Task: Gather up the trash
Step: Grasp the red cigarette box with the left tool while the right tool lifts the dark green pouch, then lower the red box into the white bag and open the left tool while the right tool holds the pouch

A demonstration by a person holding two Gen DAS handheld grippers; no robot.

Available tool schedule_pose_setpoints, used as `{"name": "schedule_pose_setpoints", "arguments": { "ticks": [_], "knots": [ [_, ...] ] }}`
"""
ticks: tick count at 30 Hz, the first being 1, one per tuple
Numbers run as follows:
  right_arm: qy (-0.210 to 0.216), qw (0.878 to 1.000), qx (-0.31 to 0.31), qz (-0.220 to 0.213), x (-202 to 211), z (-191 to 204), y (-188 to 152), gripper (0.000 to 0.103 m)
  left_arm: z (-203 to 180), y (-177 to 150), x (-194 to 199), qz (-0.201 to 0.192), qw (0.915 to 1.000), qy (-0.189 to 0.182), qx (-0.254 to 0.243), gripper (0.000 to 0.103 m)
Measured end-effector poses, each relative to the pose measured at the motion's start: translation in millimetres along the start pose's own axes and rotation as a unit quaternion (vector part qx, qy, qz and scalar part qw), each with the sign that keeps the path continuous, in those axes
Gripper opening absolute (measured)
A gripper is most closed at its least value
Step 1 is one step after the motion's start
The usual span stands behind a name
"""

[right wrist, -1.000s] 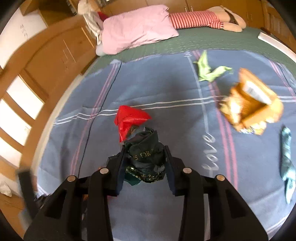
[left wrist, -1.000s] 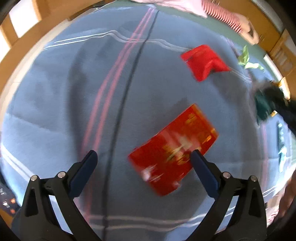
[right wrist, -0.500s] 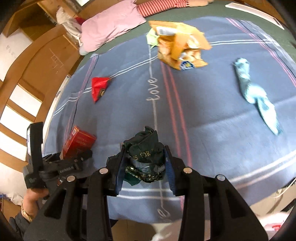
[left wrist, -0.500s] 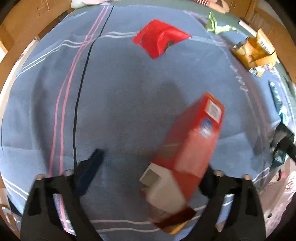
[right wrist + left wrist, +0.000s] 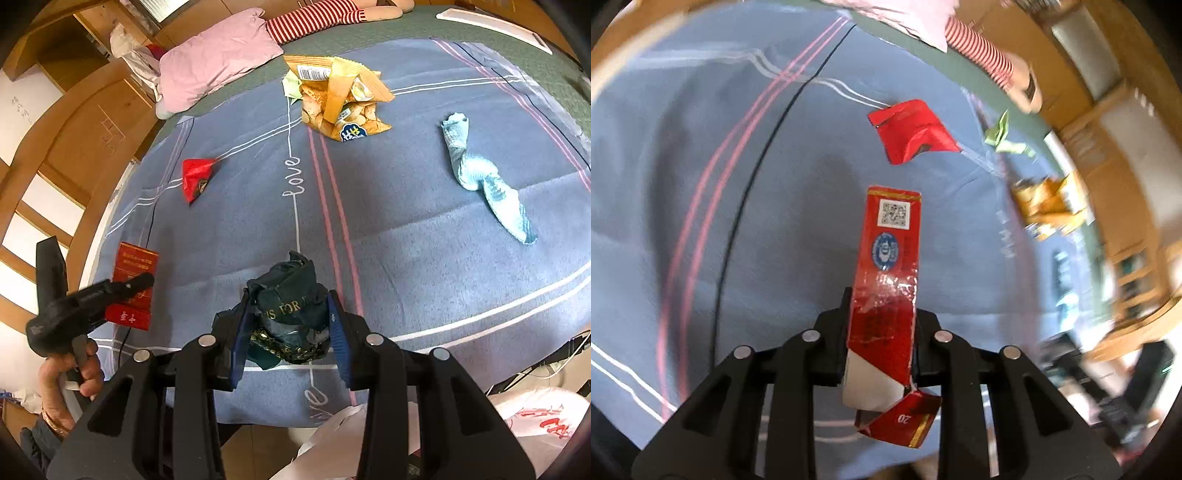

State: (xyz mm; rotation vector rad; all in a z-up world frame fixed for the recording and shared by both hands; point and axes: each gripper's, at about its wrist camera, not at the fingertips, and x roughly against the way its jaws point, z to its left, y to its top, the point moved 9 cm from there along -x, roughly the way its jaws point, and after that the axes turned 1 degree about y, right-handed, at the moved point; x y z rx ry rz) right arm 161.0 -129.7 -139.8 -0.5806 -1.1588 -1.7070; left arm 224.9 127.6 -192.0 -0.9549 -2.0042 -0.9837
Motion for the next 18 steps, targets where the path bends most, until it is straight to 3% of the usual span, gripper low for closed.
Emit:
{"name": "schedule_pose_setpoints", "arguments": {
  "ticks": [2,3,4,7,10,12,14,15,18],
  "knots": [
    [0.000,1.000,-0.004,0.000,0,-2,-2,0.039,-1,3,7,-0.013,0.9998,-0.010,0.007,0.049],
    [0.001,1.000,-0.006,0.000,1,-2,-3,0.039,-1,6,9,-0.022,0.9997,-0.002,0.008,0.072],
    [0.003,1.000,-0.009,-0.001,2,-3,-4,0.040,-1,9,14,-0.038,0.9992,0.004,0.009,0.075],
    [0.010,1.000,-0.015,-0.003,5,-5,-6,0.039,-7,13,18,-0.043,0.9988,-0.022,0.007,0.065],
    [0.007,1.000,-0.013,-0.006,9,-6,-8,0.039,-3,9,7,-0.027,0.9989,0.035,-0.014,0.069],
    [0.008,1.000,-0.011,-0.009,12,-6,-7,0.039,-1,8,4,-0.022,0.9983,0.051,-0.019,0.074],
    [0.011,1.000,-0.011,-0.012,15,-5,-7,0.039,-2,5,5,-0.019,0.9984,0.048,-0.024,0.071],
    [0.012,1.000,-0.010,-0.013,17,-5,-8,0.039,-1,3,6,-0.016,0.9981,0.052,-0.029,0.066],
    [0.010,1.000,-0.004,-0.016,21,-4,-10,0.039,4,-7,-14,0.025,0.9932,0.097,-0.060,0.060]
  ]
}}
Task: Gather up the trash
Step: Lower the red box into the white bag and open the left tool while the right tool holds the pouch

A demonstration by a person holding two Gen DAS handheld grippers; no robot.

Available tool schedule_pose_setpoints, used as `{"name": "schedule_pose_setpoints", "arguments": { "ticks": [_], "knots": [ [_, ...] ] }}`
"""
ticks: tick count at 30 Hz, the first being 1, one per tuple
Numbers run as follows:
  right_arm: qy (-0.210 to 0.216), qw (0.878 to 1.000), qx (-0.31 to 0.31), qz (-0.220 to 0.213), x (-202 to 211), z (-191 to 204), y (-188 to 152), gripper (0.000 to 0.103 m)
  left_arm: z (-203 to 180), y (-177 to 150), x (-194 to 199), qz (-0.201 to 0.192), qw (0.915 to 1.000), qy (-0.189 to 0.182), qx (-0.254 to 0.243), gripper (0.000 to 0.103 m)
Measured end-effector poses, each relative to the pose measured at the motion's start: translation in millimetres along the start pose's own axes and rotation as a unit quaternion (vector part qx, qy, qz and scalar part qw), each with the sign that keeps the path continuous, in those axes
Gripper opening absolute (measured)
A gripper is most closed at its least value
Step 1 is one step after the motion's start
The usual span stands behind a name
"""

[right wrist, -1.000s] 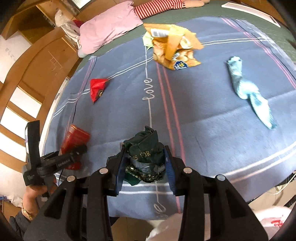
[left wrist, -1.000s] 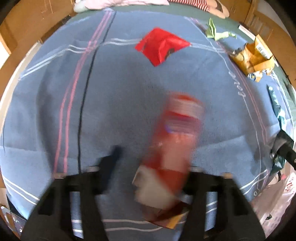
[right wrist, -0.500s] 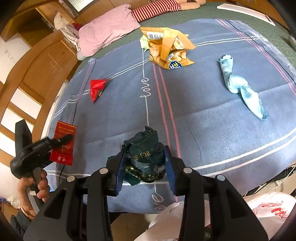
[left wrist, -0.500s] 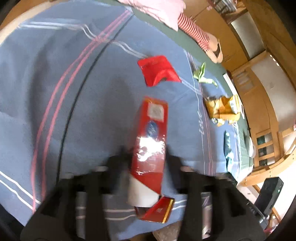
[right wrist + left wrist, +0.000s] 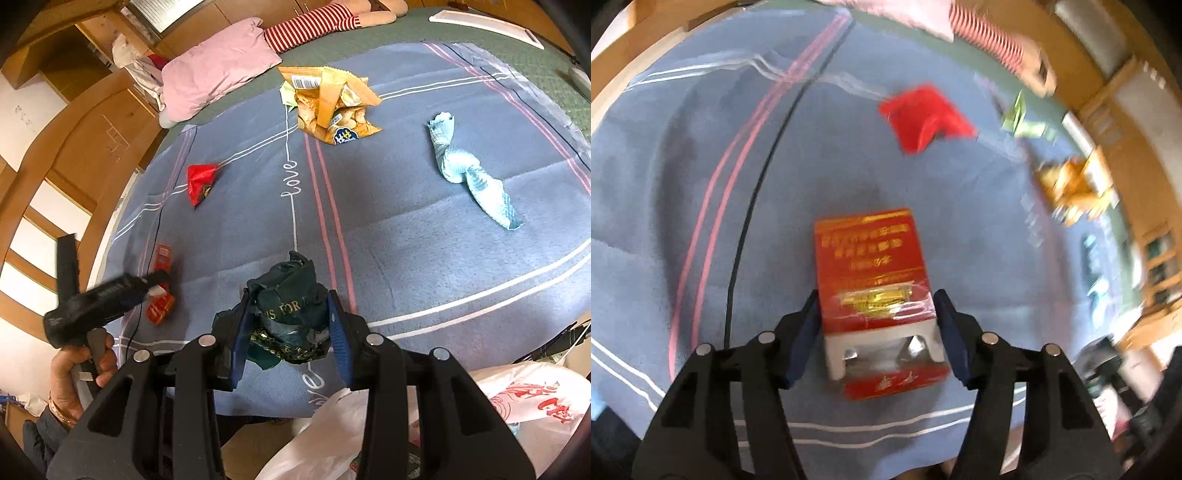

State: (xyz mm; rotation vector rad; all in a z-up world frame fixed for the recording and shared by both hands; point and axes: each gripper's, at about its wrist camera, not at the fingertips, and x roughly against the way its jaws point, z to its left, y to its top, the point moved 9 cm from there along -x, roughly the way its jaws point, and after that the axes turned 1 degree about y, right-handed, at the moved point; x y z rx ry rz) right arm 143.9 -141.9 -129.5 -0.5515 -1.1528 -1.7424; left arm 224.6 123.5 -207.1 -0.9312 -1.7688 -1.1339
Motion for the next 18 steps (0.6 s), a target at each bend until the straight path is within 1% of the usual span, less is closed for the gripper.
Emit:
{"name": "schedule_pose_setpoints", "arguments": {
  "ticks": [2,6,9,10,12,15,16,18],
  "knots": [
    [-0.003,1.000,0.004,-0.001,2,1,-2,0.039,-3,0,-3,-0.002,0.9998,0.012,-0.018,0.060],
    [-0.002,1.000,0.010,-0.003,3,3,-4,0.039,-6,1,0,-0.005,0.9993,0.015,-0.034,0.056],
    [0.004,1.000,0.009,-0.010,8,6,-3,0.039,-8,3,10,-0.026,0.9992,0.005,-0.031,0.055],
    [0.008,1.000,0.007,-0.015,13,7,-2,0.039,-9,6,16,-0.040,0.9988,0.002,-0.030,0.055],
    [0.016,1.000,0.005,-0.022,23,7,0,0.039,-12,8,32,-0.070,0.9970,-0.009,-0.032,0.055],
    [0.018,0.999,0.012,-0.034,46,5,-1,0.039,-25,4,48,-0.099,0.9937,-0.029,-0.045,0.055],
    [0.017,0.999,0.015,-0.037,54,4,-3,0.039,-32,0,53,-0.106,0.9921,-0.045,-0.050,0.055],
    [0.008,0.999,0.023,-0.043,75,-5,-10,0.039,-47,-14,62,-0.112,0.9879,-0.092,-0.057,0.055]
  ]
}}
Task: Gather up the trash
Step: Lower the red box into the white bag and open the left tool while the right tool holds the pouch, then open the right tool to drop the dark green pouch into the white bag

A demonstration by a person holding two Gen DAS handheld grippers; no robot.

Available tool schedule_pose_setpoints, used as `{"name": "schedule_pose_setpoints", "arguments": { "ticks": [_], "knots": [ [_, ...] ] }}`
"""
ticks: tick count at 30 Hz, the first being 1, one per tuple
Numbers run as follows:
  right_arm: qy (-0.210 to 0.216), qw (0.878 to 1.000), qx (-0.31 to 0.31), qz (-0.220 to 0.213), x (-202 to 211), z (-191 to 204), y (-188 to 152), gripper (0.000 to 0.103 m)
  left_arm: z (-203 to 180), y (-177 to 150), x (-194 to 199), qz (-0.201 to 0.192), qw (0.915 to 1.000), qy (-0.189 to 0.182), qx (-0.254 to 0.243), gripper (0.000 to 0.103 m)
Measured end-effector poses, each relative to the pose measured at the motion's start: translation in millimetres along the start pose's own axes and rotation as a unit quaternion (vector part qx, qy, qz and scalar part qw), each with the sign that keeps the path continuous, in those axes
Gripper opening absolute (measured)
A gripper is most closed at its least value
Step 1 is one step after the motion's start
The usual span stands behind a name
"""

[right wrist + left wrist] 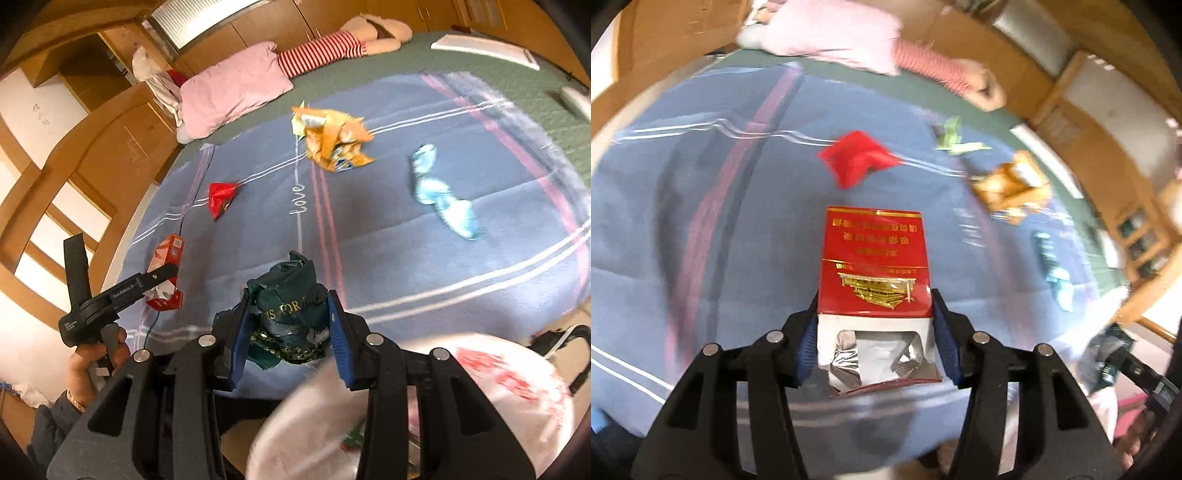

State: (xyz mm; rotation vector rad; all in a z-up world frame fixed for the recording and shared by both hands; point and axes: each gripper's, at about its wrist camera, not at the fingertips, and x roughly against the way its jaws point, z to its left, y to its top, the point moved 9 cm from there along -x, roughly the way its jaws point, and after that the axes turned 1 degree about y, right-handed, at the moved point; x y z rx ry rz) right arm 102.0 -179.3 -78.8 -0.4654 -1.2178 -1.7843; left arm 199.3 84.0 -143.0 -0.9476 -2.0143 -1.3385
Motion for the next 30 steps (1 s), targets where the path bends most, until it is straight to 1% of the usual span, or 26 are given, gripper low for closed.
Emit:
{"name": "schedule_pose_setpoints", "arguments": {
  "ticks": [1,2,3,4,6,7,8,9,10,11,13,14,16,17,18,20,21,23,24,26,27,28,30],
  "knots": [
    [-0.006,1.000,0.004,0.002,8,-4,-4,0.039,-9,-5,2,0.001,0.9998,-0.019,-0.002,0.055],
    [-0.014,1.000,0.010,0.010,15,-10,-10,0.039,-21,-14,4,0.004,0.9991,-0.042,-0.006,0.055],
    [-0.025,0.999,0.018,0.026,21,-17,-20,0.039,-28,-22,5,0.006,0.9984,-0.055,-0.013,0.055],
    [-0.044,0.998,0.028,0.043,27,-25,-32,0.040,-41,-30,6,0.009,0.9971,-0.071,-0.027,0.055],
    [-0.077,0.993,0.049,0.078,32,-39,-53,0.046,-70,-48,9,0.013,0.9928,-0.098,-0.069,0.055],
    [-0.084,0.990,0.063,0.096,34,-44,-66,0.055,-82,-56,8,0.016,0.9904,-0.108,-0.085,0.055],
    [-0.088,0.988,0.071,0.102,37,-48,-74,0.065,-92,-64,10,0.020,0.9878,-0.118,-0.099,0.055],
    [-0.096,0.988,0.072,0.098,41,-53,-77,0.070,-108,-76,11,0.028,0.9831,-0.137,-0.118,0.055],
    [-0.105,0.988,0.067,0.089,46,-57,-77,0.075,-118,-84,9,0.035,0.9799,-0.150,-0.126,0.055],
    [-0.111,0.990,0.053,0.073,52,-63,-74,0.075,-127,-93,10,0.044,0.9759,-0.167,-0.134,0.055],
    [-0.110,0.993,-0.001,0.030,67,-77,-60,0.076,-153,-115,11,0.065,0.9634,-0.209,-0.154,0.055],
    [-0.105,0.994,-0.038,0.008,75,-86,-54,0.076,-168,-126,16,0.072,0.9540,-0.236,-0.170,0.055],
    [-0.089,0.989,-0.111,-0.033,89,-104,-39,0.076,-191,-147,26,0.088,0.9328,-0.285,-0.201,0.056],
    [-0.085,0.987,-0.128,-0.042,93,-109,-36,0.076,-202,-159,32,0.099,0.9207,-0.308,-0.219,0.057],
    [-0.084,0.985,-0.144,-0.051,95,-114,-32,0.076,-217,-177,38,0.112,0.9037,-0.329,-0.250,0.060],
    [-0.092,0.983,-0.152,-0.052,95,-119,-31,0.076,-232,-196,39,0.115,0.8915,-0.330,-0.288,0.076],
    [-0.095,0.983,-0.152,-0.049,92,-120,-31,0.076,-235,-200,38,0.116,0.8906,-0.322,-0.299,0.089],
    [-0.095,0.982,-0.157,-0.042,88,-121,-33,0.076,-234,-200,34,0.116,0.8942,-0.313,-0.299,0.090],
    [-0.091,0.982,-0.162,-0.037,85,-121,-35,0.076,-231,-195,31,0.116,0.8992,-0.312,-0.283,0.090],
    [-0.091,0.980,-0.171,-0.032,80,-123,-39,0.076,-217,-177,25,0.110,0.9179,-0.305,-0.228,0.091],
    [-0.091,0.980,-0.174,-0.031,80,-123,-40,0.076,-208,-167,20,0.106,0.9263,-0.303,-0.198,0.092],
    [-0.090,0.980,-0.175,-0.031,80,-123,-40,0.076,-203,-160,19,0.101,0.9327,-0.298,-0.176,0.092],
    [-0.093,0.980,-0.173,-0.033,78,-120,-40,0.076,-179,-137,11,0.077,0.9519,-0.270,-0.122,0.092]
  ]
}}
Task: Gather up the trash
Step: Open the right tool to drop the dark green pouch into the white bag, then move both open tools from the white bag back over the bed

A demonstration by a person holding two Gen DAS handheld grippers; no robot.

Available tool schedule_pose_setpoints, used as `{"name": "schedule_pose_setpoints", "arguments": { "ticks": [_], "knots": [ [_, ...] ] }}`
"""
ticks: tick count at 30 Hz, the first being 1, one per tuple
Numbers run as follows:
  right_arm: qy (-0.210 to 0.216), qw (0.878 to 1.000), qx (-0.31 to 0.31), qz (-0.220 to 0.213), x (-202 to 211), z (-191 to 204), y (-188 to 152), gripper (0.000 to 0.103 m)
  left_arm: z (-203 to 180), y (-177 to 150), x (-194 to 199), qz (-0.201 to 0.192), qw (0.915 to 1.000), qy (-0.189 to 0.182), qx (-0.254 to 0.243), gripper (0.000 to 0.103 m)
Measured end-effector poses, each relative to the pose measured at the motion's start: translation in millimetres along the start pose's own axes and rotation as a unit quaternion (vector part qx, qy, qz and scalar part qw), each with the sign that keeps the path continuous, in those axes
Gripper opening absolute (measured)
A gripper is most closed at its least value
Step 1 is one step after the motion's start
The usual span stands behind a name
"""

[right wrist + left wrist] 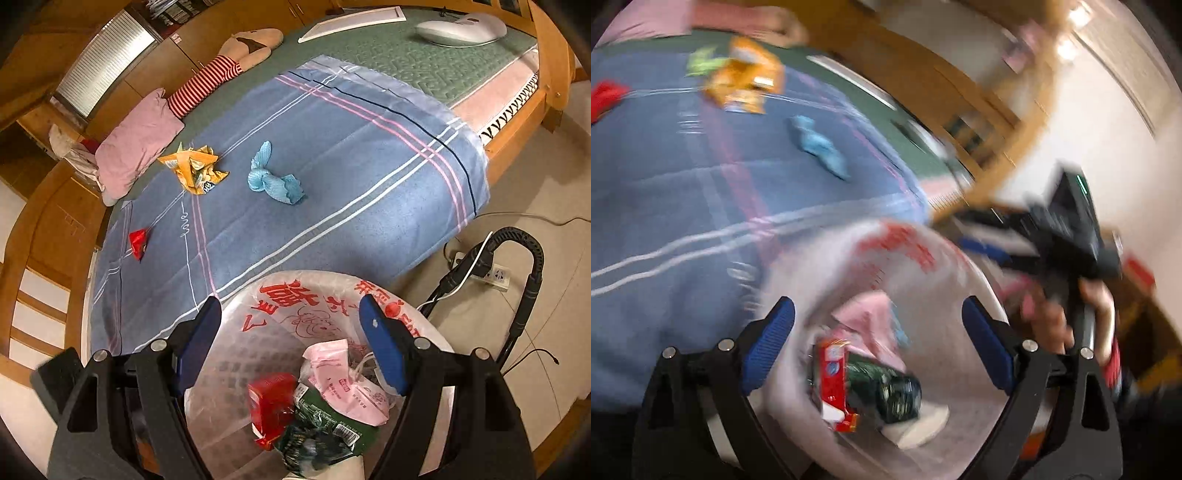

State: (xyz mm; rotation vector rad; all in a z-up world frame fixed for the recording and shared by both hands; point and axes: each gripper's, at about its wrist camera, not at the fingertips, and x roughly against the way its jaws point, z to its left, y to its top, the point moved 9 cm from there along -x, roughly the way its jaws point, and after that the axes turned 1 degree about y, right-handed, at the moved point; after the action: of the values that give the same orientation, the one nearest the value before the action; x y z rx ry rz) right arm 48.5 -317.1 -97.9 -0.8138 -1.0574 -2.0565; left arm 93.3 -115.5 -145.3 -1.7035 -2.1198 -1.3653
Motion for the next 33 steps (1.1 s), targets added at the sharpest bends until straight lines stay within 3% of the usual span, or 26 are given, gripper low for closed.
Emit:
{"name": "schedule_pose_setpoints", "arguments": {
  "ticks": [1,3,5,6,10,12,14,15,17,18,19,21,23,24,26,30,33],
  "knots": [
    [-0.002,1.000,0.004,-0.002,0,1,0,0.076,10,5,6,-0.015,0.9996,0.020,0.010,0.092],
    [-0.013,1.000,0.016,-0.006,-1,2,0,0.076,30,14,19,-0.052,0.9935,0.099,0.018,0.092],
    [-0.024,0.999,0.026,-0.008,-5,4,-2,0.076,51,20,33,-0.082,0.9732,0.215,0.007,0.092],
    [-0.027,0.999,0.029,-0.007,-7,5,-3,0.076,61,24,44,-0.098,0.9568,0.274,-0.001,0.092],
    [-0.035,0.998,0.047,-0.001,-16,13,-4,0.076,72,48,78,-0.136,0.9288,0.345,-0.008,0.095],
    [-0.039,0.998,0.056,0.002,-21,19,-3,0.076,83,65,101,-0.149,0.9091,0.388,-0.026,0.097],
    [-0.037,0.997,0.065,0.007,-28,30,-3,0.076,105,86,128,-0.159,0.8798,0.447,-0.031,0.098],
    [-0.036,0.997,0.069,0.009,-31,34,-2,0.076,119,97,139,-0.161,0.8675,0.470,-0.024,0.099],
    [-0.034,0.996,0.078,0.014,-37,44,-3,0.076,141,108,158,-0.166,0.8511,0.498,-0.006,0.099],
    [-0.033,0.996,0.082,0.018,-41,49,-5,0.076,159,111,172,-0.172,0.8367,0.520,0.012,0.100],
    [-0.032,0.996,0.085,0.021,-45,53,-6,0.076,176,109,183,-0.173,0.8307,0.527,0.042,0.100],
    [-0.031,0.995,0.088,0.030,-52,61,-10,0.076,210,94,192,-0.157,0.8366,0.508,0.132,0.100],
    [-0.029,0.995,0.090,0.037,-58,66,-13,0.076,222,87,189,-0.148,0.8429,0.483,0.184,0.100],
    [-0.028,0.995,0.092,0.039,-60,69,-15,0.076,223,85,183,-0.139,0.8537,0.462,0.195,0.100],
    [-0.027,0.994,0.098,0.042,-62,75,-19,0.076,218,85,176,-0.131,0.8614,0.457,0.179,0.100],
    [-0.026,0.993,0.108,0.043,-64,84,-22,0.076,205,89,167,-0.116,0.8478,0.506,0.109,0.100],
    [-0.029,0.992,0.116,0.038,-63,88,-21,0.076,207,85,166,-0.107,0.8473,0.509,0.110,0.100]
  ]
}}
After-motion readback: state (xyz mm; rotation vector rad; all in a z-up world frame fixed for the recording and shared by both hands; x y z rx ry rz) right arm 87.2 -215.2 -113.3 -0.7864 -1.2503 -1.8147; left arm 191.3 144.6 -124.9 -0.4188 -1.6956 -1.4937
